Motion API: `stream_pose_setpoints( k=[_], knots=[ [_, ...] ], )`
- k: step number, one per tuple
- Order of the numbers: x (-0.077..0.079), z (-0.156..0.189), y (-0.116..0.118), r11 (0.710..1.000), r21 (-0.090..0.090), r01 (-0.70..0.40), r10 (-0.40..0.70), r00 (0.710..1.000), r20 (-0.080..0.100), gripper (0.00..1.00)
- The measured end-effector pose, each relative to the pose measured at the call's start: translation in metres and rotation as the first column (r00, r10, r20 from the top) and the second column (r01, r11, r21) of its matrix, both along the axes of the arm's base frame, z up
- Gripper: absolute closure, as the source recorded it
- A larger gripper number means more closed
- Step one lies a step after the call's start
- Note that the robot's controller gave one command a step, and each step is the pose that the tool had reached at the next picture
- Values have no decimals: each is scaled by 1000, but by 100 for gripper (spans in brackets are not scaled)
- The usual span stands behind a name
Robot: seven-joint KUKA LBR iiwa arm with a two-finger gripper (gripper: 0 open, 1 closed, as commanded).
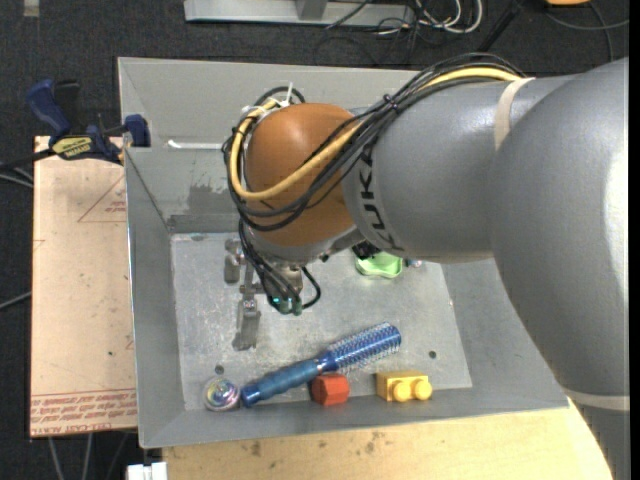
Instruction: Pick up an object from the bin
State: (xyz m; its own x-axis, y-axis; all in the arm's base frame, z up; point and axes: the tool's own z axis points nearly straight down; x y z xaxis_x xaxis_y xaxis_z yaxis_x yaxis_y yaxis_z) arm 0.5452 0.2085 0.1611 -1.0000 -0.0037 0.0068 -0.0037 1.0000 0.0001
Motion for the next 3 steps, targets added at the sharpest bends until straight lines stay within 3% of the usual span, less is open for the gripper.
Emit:
stream_pose_setpoints(
  k=[1,2,3],
  knots=[
    [-42,-92,-80,979,2,-204,204,979,3,0],
    [-42,-61,-143,875,-2,-484,484,875,9,0],
    [-58,-54,-157,890,2,-457,457,890,5,0]
  ],
)
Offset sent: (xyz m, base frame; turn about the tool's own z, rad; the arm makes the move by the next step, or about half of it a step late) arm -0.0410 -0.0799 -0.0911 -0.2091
